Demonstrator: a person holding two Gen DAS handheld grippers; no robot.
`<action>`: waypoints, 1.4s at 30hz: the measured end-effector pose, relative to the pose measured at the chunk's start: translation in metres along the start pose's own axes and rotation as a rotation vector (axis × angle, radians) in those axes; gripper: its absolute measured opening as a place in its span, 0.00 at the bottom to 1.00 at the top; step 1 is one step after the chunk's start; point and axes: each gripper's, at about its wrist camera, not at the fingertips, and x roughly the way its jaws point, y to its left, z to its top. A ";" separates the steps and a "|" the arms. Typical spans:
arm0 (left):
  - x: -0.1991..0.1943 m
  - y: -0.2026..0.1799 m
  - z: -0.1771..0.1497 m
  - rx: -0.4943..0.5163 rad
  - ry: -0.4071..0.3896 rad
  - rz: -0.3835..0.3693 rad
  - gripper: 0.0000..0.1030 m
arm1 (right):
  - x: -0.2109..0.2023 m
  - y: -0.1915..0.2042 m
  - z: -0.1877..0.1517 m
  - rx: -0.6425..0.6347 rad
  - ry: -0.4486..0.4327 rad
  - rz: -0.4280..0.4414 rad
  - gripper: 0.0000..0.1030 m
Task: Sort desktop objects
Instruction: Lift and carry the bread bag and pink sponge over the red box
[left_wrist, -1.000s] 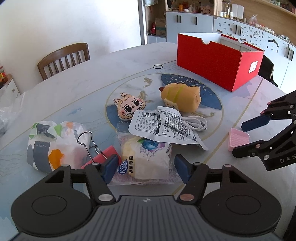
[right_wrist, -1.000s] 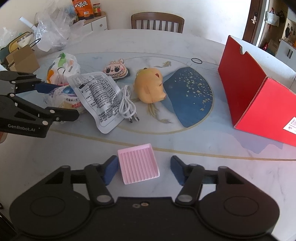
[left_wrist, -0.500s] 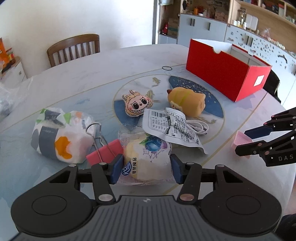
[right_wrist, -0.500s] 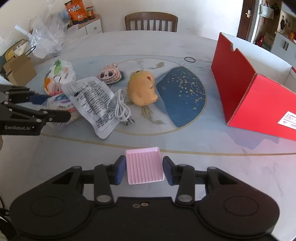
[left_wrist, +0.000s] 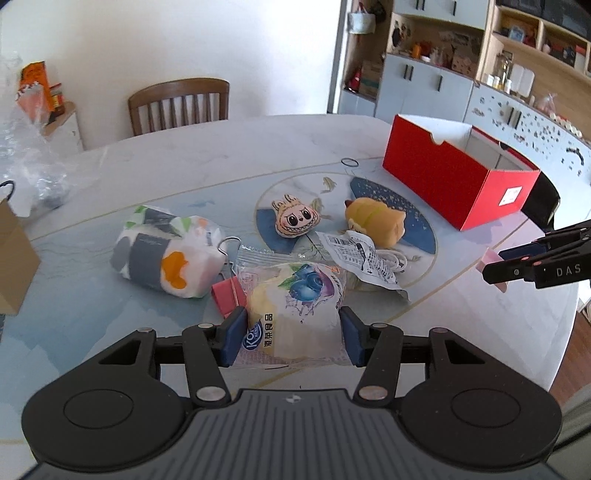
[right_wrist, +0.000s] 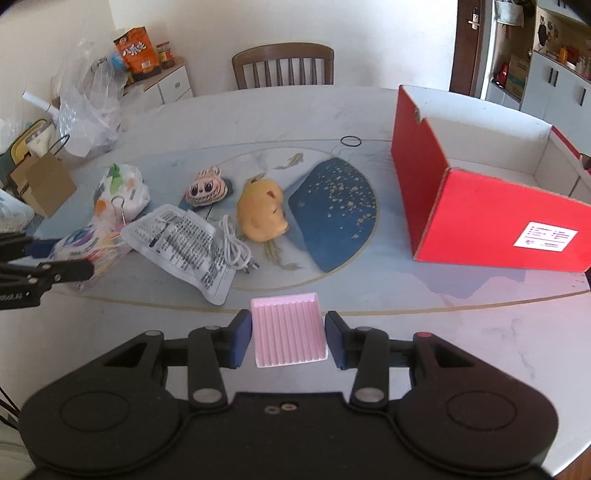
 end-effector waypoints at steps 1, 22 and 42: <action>-0.003 0.000 -0.001 -0.005 -0.004 0.001 0.51 | -0.003 -0.001 0.001 0.001 -0.004 0.003 0.41; -0.024 -0.031 0.015 -0.019 -0.031 0.064 0.32 | -0.033 -0.038 0.016 0.000 -0.043 0.049 0.41; -0.037 -0.024 -0.033 -0.003 0.093 0.001 0.87 | -0.024 -0.039 0.016 -0.024 0.004 0.092 0.42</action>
